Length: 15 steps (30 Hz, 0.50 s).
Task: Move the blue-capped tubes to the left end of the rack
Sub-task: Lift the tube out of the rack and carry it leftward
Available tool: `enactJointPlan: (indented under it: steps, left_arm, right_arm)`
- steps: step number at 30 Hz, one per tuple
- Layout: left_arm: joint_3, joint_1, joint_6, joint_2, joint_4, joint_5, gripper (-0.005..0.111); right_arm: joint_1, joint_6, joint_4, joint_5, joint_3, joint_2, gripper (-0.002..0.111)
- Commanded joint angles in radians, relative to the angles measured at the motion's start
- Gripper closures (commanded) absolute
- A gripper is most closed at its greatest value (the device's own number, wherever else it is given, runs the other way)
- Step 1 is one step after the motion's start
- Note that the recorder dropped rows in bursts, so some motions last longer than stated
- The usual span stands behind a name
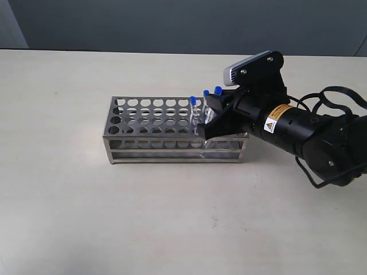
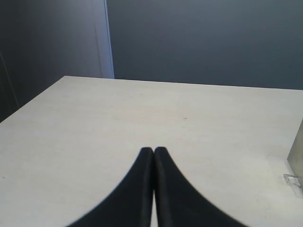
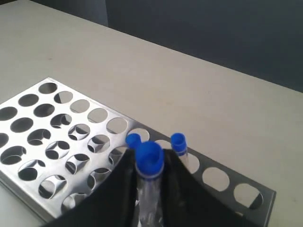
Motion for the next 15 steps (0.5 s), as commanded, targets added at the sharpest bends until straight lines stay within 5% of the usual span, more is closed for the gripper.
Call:
enactJointPlan:
  steps: [1,15]
  left_arm:
    - [0.003,-0.007,-0.001,-0.004,-0.003,-0.005,0.106]
    - [0.003,-0.007,-0.001,-0.004,-0.003,-0.005,0.106]
  right_arm:
    - [-0.001,-0.003,-0.016,-0.006,0.002,-0.007,0.108]
    - [-0.001,-0.058,-0.016,-0.044,-0.045,-0.014,0.108]
